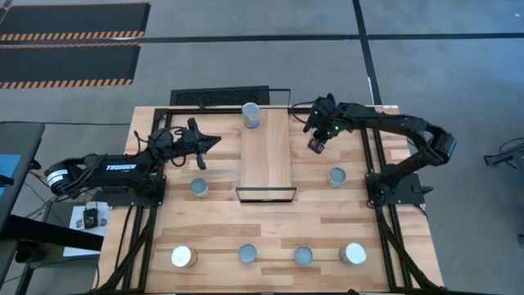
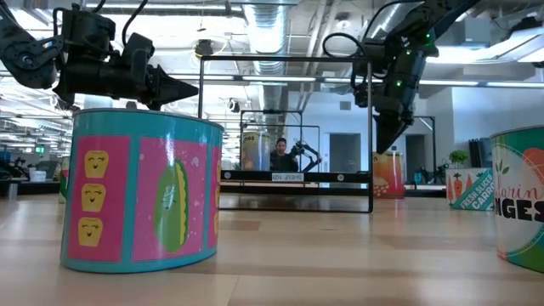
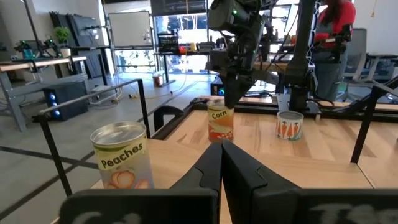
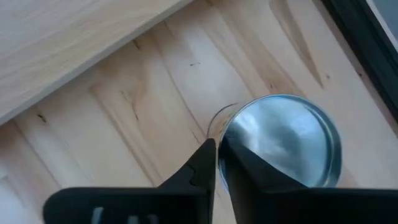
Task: Pick and place cans onto a shelf
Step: Put the top canned corn on the shelf
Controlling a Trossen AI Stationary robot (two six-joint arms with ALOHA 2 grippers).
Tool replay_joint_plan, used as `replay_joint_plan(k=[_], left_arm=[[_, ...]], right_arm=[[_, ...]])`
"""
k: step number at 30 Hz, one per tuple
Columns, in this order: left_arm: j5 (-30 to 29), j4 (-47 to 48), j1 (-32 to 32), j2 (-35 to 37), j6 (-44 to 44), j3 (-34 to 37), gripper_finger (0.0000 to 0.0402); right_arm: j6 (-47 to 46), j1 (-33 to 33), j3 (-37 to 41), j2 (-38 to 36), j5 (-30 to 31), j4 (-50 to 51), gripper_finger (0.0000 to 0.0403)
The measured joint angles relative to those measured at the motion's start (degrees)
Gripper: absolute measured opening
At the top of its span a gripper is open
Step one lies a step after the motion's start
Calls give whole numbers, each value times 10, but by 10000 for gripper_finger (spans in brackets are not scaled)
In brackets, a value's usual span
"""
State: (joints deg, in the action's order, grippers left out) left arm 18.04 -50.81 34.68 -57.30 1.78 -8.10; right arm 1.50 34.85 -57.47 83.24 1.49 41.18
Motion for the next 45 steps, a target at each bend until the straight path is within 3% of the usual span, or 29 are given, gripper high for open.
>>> replay_joint_plan(k=[6,17,28,37,45], left_arm=[[0,1,0,0,3,0,0],[0,5,0,0,5,0,0],[0,5,0,0,8,0,0],[0,4,0,0,8,0,0],[2,4,0,0,8,0,0]], right_arm=[[29,0,0,-22,2,2,100],[233,0,0,-36,47,47,130],[256,-1,-2,4,69,48,103],[256,-1,-2,3,70,45,12],[239,-22,-39,6,94,60,5]])
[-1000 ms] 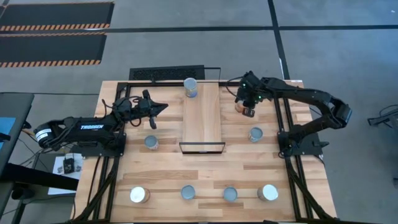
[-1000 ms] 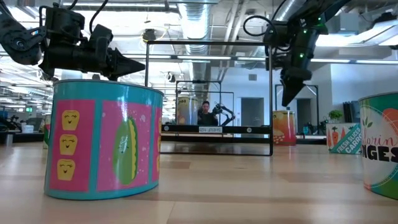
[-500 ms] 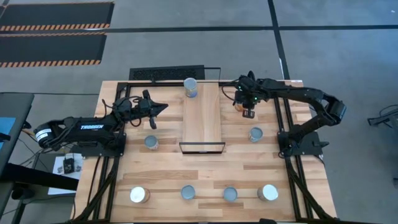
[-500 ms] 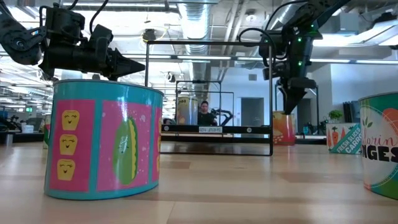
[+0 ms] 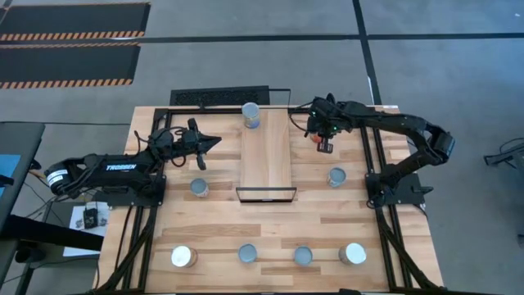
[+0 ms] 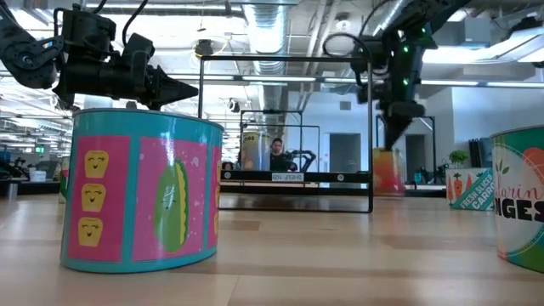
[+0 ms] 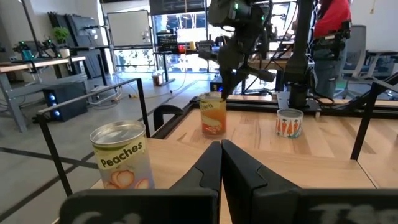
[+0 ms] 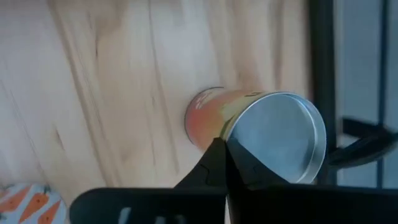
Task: Pick and place cans onto a shelf
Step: Put the top canned corn on the shelf
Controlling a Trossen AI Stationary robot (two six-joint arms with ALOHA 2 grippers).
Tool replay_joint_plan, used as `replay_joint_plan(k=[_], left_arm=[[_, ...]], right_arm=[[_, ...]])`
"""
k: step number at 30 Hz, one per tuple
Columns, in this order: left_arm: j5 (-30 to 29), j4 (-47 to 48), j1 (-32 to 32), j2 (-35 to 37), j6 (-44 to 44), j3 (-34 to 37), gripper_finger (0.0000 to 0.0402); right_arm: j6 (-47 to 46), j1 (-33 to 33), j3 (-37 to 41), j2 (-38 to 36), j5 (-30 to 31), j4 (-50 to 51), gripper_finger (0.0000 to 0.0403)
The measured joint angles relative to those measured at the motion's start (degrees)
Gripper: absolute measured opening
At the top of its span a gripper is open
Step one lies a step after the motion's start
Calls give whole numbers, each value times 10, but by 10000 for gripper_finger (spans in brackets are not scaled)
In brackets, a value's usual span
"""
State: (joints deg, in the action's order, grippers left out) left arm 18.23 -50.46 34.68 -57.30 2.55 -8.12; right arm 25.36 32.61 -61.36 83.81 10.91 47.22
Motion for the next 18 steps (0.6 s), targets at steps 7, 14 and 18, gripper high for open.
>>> replay_joint_plan(k=[7,14,18], left_arm=[[0,0,0,0,0,0,0],[0,0,0,0,0,0,0],[0,0,0,0,0,0,0]], right_arm=[[-37,-50,-95,0,-3,32,4],[-39,-112,-188,28,-22,22,3],[-23,-138,-248,82,-53,8,4]])
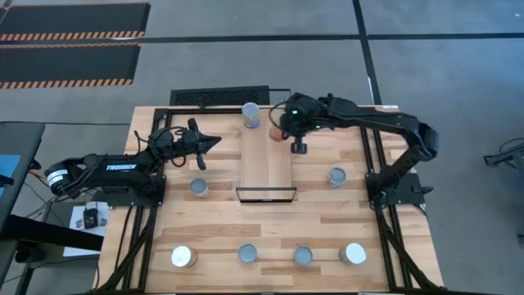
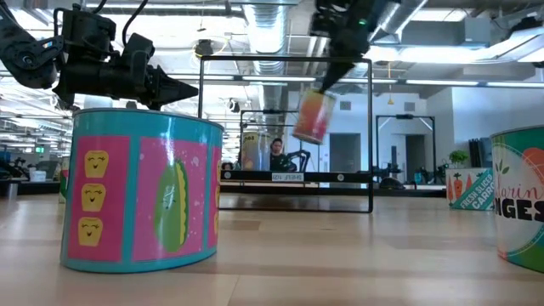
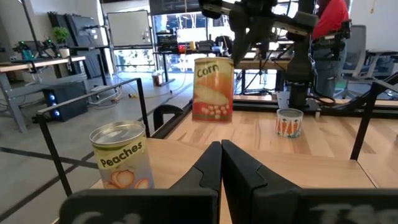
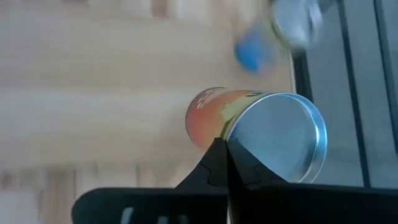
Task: Pick and place cans onto a shelf
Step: Put the top canned corn on the shelf
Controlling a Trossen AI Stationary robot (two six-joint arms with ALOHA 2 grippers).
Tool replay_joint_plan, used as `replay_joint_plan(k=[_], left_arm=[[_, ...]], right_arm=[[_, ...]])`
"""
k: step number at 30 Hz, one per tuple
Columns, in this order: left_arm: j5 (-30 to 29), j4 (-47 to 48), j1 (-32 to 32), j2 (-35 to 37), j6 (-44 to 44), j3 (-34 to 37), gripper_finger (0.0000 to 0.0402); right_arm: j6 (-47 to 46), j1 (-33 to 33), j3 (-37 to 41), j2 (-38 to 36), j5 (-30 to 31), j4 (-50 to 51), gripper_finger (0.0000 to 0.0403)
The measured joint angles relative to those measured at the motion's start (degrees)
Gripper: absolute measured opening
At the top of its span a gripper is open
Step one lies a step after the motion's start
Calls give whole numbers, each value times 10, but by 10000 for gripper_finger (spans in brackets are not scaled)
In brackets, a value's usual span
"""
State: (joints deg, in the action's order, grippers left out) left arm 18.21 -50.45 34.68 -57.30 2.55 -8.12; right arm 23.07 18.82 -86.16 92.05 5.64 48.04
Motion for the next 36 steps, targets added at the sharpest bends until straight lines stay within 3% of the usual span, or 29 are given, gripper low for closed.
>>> replay_joint_plan(k=[9,16,36], left_arm=[[-1,1,0,0,0,0,0],[0,1,0,0,0,0,0],[0,5,0,0,0,0,0]], right_arm=[[63,-20,-154,155,-15,21,4],[98,-20,-224,232,-15,37,3],[119,-27,-240,254,-29,24,8]])
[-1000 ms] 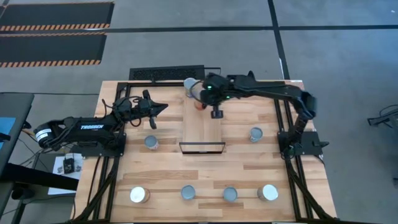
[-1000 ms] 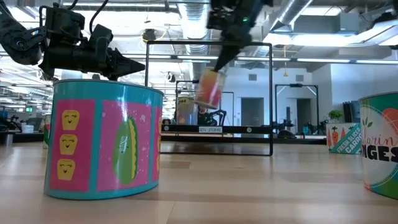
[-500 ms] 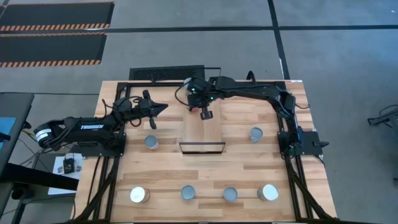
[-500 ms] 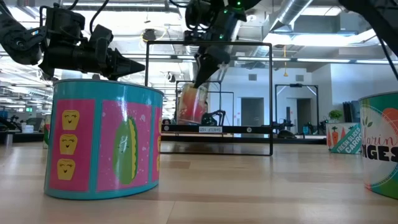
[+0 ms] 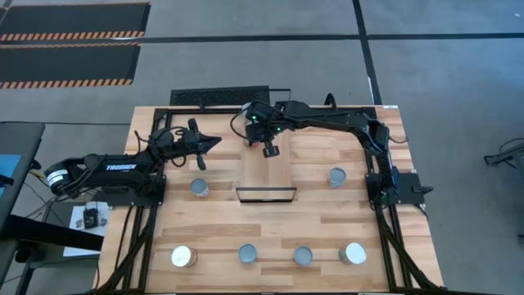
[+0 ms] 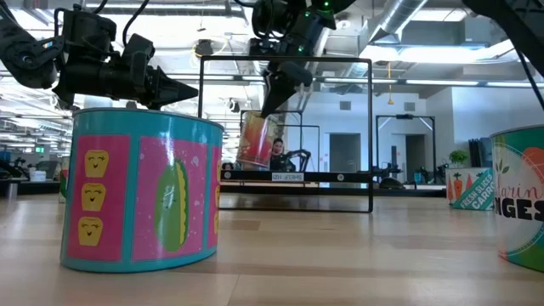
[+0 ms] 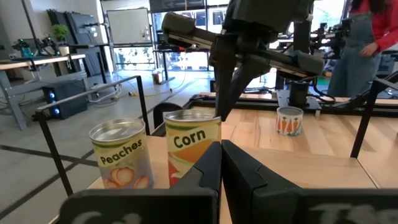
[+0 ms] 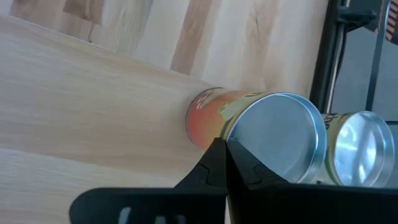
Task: Pick and place cans onto a shelf
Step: Put the top canned corn on the shelf
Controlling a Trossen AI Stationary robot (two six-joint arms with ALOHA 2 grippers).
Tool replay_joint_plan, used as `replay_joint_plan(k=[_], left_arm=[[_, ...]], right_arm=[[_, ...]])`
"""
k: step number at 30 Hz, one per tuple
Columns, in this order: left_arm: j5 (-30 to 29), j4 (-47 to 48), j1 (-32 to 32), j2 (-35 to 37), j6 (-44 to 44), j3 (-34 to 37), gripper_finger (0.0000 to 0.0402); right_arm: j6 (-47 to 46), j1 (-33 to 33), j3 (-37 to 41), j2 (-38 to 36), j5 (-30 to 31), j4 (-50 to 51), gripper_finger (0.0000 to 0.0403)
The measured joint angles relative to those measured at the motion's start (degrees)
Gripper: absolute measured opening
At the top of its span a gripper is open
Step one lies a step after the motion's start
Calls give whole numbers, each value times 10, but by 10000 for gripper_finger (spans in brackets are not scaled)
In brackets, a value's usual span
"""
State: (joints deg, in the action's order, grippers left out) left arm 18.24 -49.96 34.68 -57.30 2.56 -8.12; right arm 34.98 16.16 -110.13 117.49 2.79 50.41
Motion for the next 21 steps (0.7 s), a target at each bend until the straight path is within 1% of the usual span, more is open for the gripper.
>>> replay_joint_plan(k=[21], left_arm=[[0,0,0,0,0,0,0]], right_arm=[[19,13,0,0,1,-24,9]])
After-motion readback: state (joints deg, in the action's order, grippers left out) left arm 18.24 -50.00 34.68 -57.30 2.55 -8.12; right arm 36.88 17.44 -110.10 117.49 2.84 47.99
